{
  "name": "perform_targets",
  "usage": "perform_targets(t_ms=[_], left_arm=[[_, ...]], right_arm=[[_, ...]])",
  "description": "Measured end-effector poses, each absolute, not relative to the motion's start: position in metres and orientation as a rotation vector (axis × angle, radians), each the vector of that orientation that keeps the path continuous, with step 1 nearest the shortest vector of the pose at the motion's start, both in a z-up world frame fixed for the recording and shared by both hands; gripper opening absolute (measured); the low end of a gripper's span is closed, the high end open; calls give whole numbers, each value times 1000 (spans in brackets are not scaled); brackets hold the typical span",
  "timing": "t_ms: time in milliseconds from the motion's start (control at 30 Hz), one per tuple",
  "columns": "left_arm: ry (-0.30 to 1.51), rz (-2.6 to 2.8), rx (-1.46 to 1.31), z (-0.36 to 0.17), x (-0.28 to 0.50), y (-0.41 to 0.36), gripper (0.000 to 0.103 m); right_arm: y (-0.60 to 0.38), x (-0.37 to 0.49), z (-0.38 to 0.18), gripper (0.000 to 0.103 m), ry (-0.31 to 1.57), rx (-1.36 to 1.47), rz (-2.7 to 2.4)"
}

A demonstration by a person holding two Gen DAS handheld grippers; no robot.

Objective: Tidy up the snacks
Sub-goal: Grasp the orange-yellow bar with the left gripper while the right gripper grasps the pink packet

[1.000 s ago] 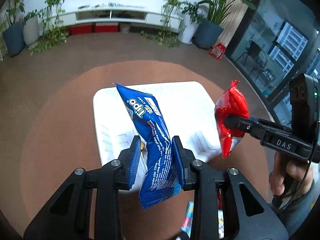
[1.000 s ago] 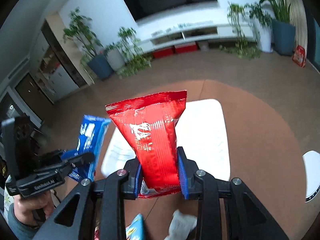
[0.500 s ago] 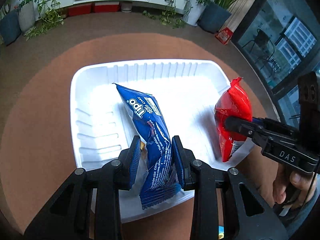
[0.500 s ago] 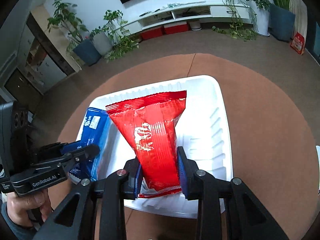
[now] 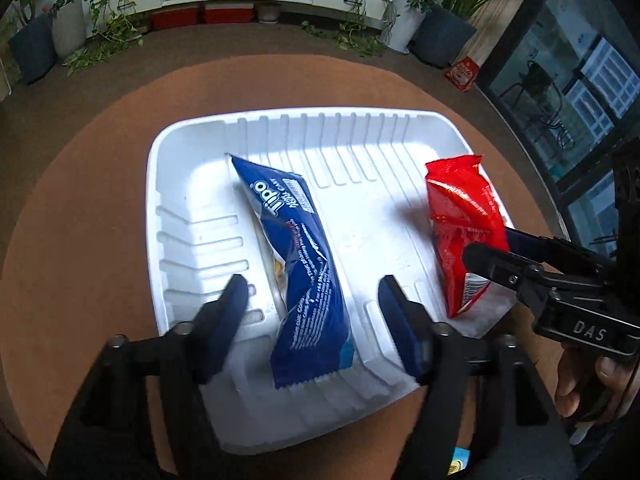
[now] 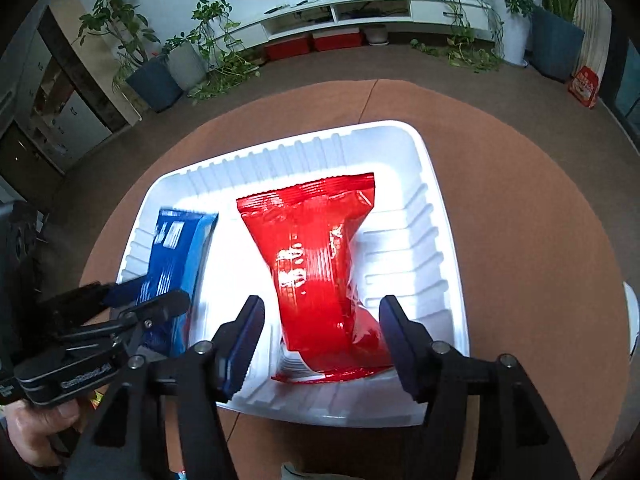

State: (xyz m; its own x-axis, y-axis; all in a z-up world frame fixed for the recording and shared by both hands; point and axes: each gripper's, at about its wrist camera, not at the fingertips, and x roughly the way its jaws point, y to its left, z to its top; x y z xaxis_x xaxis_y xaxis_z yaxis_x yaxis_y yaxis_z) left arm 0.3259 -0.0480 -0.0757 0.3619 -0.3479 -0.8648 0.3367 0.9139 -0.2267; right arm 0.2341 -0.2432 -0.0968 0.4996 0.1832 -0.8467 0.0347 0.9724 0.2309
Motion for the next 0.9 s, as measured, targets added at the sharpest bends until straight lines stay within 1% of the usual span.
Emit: perform_targets(t_ms=[33, 67, 133, 200, 267, 400, 467, 500, 567, 600, 667, 700, 767, 900], left_arm=[[1113, -440, -18, -74, 325, -45, 74], [1107, -441, -29, -69, 324, -42, 79], [1084, -446, -48, -60, 320, -41, 85], [1049, -454, -58, -46, 309, -34, 99], [996, -468, -50, -30, 297, -28, 103], [789, -438, 65, 11, 252, -6, 103], [734, -368, 104, 27, 229, 10, 103], [738, -341, 113, 34, 217, 22, 103], [771, -300, 103, 45, 195, 44, 103], [805, -255, 68, 45, 181, 61, 103], [845, -222, -25, 42, 159, 93, 103], [884, -199, -90, 32, 146, 108, 103], [953, -155, -110, 14, 127, 125, 103], [1009, -106, -101, -20, 98, 129, 102]], right_arm=[[-243, 231, -94, 69, 1034, 231, 95], [-244, 228, -91, 71, 1024, 235, 98], [-246, 223, -81, 73, 993, 244, 110], [-247, 216, -70, 73, 955, 248, 117], [-252, 207, -57, 77, 905, 258, 129], [-266, 188, -29, 83, 789, 318, 175], [-273, 174, -14, 87, 721, 350, 198], [-276, 167, -7, 89, 691, 361, 208], [-284, 148, 6, 97, 615, 374, 223], [-284, 140, 13, 98, 592, 374, 219], [-286, 125, 17, 98, 574, 367, 209], [-286, 120, 18, 98, 578, 365, 200], [-288, 105, 13, 98, 586, 373, 176], [-281, 77, -1, 98, 627, 384, 137]])
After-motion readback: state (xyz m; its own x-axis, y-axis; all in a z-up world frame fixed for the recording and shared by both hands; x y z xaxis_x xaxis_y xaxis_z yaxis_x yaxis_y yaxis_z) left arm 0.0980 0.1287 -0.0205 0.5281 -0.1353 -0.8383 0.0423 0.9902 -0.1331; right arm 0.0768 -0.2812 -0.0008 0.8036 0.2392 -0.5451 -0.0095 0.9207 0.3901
